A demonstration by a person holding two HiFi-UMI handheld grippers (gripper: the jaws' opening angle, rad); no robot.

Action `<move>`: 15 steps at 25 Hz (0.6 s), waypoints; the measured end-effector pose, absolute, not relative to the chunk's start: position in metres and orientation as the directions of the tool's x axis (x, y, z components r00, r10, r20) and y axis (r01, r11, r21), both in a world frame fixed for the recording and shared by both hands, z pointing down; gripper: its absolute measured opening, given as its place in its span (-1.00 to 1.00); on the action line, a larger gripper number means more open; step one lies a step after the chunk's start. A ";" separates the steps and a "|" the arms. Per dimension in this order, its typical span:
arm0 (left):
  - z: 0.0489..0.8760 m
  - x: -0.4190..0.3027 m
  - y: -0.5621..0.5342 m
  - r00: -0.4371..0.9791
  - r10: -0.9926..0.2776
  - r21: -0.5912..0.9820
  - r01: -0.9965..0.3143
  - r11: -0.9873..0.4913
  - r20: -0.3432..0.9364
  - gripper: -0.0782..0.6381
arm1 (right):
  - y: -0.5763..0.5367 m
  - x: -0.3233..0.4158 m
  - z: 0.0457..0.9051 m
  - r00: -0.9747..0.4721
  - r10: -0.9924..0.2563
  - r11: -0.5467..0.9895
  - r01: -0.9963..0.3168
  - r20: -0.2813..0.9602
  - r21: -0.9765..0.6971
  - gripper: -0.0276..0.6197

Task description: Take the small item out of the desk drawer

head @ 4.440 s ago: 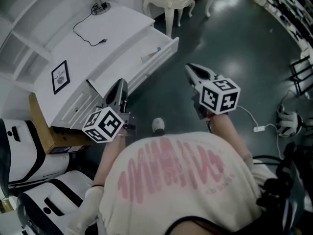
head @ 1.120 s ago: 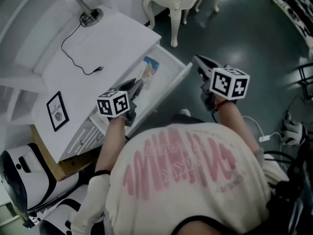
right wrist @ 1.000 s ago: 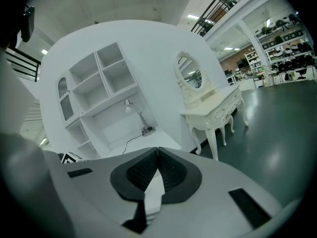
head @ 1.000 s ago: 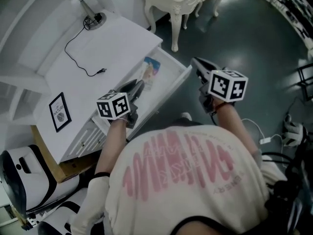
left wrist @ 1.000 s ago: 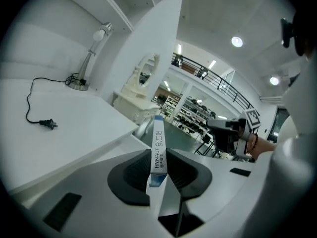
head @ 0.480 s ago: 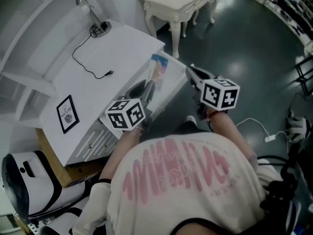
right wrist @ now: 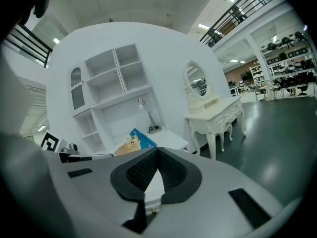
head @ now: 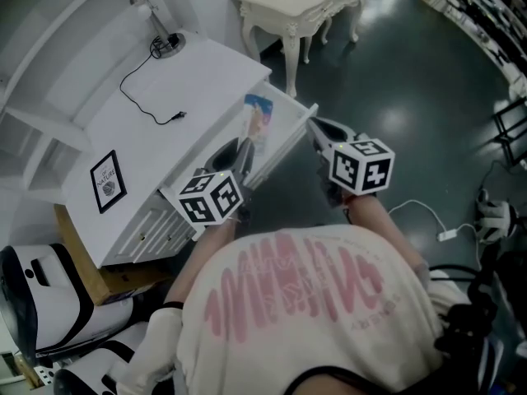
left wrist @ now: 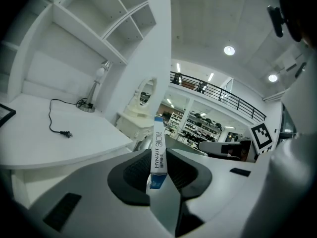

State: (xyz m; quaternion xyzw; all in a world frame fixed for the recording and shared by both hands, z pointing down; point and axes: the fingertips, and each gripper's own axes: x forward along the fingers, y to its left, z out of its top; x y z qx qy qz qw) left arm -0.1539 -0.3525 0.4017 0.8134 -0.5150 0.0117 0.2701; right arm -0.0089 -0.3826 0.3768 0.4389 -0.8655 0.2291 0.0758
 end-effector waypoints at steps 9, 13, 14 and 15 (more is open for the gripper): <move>0.401 -0.124 -0.312 0.407 -0.863 0.425 -0.866 -0.262 0.298 -0.46 | -0.350 0.024 0.378 -0.646 -0.678 0.561 -0.763 0.350 -0.321 -0.86; 0.408 -0.104 -0.287 0.381 -0.874 0.429 -0.873 -0.232 0.302 -0.46 | -0.326 0.043 0.385 -0.660 -0.658 0.580 -0.752 0.364 -0.314 -0.86; 0.410 -0.099 -0.280 0.376 -0.875 0.430 -0.874 -0.226 0.304 -0.46 | -0.320 0.048 0.387 -0.663 -0.654 0.583 -0.749 0.365 -0.314 -0.86; 0.413 -0.094 -0.273 0.371 -0.877 0.432 -0.875 -0.219 0.307 -0.46 | -0.313 0.053 0.389 -0.665 -0.649 0.586 -0.746 0.368 -0.315 -0.86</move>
